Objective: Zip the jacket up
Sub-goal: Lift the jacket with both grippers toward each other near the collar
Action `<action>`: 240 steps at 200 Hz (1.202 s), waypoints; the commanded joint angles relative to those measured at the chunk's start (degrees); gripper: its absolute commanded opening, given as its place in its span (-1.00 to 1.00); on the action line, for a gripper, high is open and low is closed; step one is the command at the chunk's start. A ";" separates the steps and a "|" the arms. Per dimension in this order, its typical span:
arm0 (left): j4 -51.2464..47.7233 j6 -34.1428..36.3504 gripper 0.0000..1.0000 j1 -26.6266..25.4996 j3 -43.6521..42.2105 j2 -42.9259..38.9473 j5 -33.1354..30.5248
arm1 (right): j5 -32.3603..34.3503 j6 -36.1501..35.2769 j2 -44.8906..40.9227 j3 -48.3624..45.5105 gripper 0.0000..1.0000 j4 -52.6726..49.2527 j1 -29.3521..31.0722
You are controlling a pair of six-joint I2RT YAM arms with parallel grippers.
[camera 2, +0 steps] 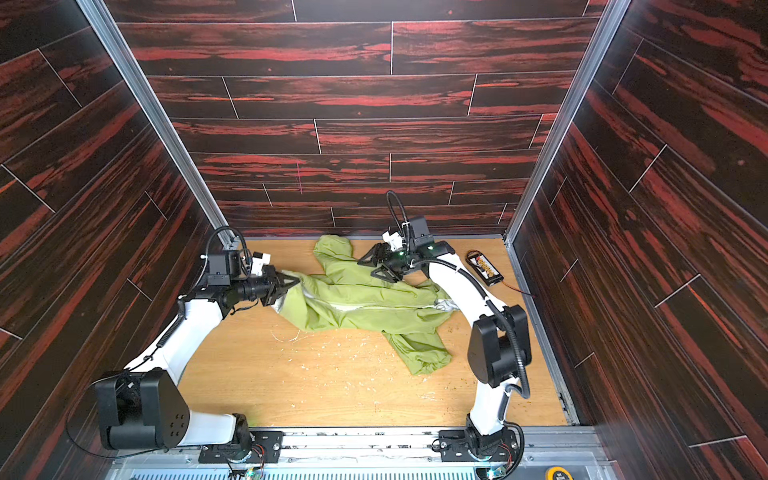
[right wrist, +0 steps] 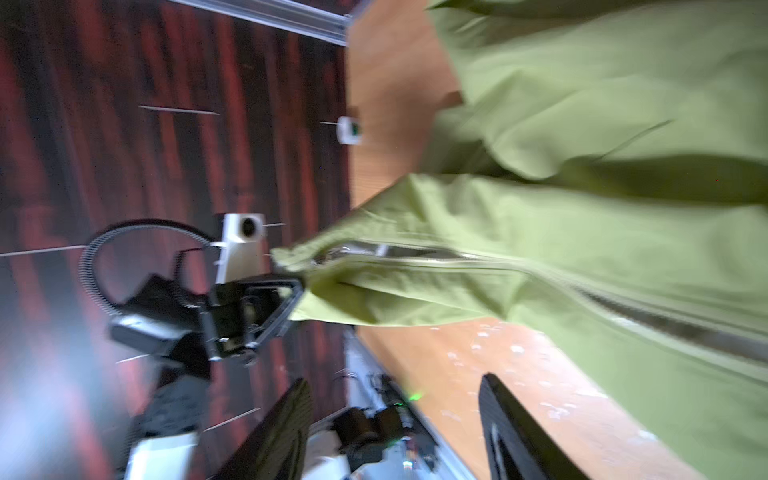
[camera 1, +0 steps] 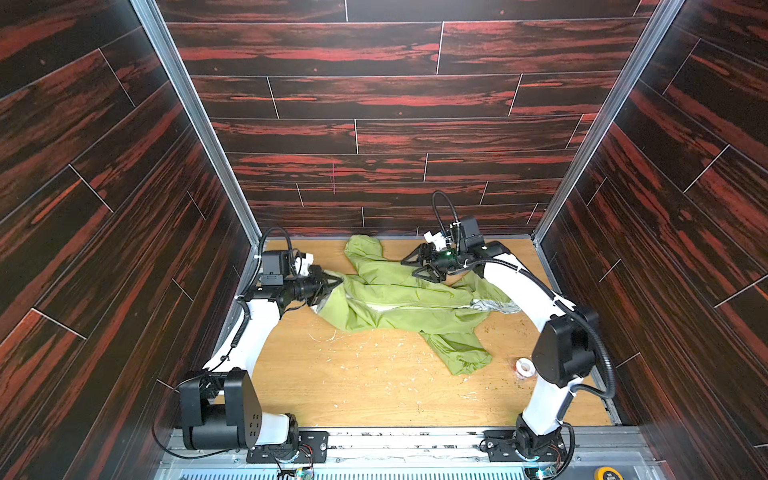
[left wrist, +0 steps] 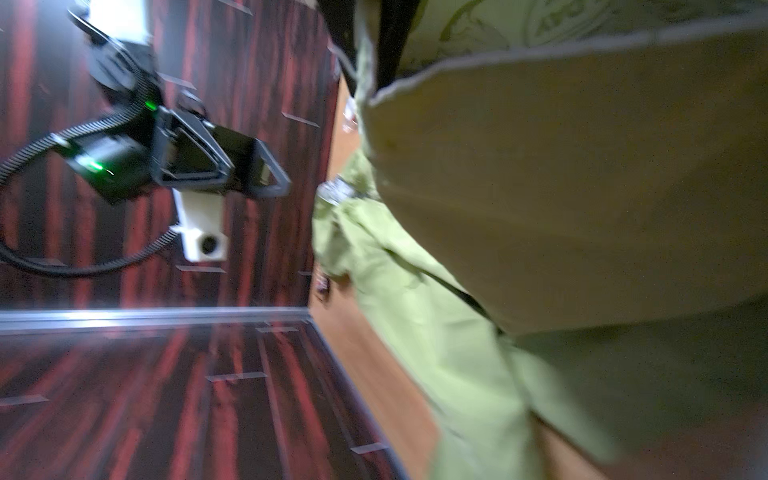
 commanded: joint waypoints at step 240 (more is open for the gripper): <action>16.99 -16.04 -1.00 -7.98 7.89 5.06 13.71 | -7.60 35.07 8.65 -7.34 0.42 48.06 8.29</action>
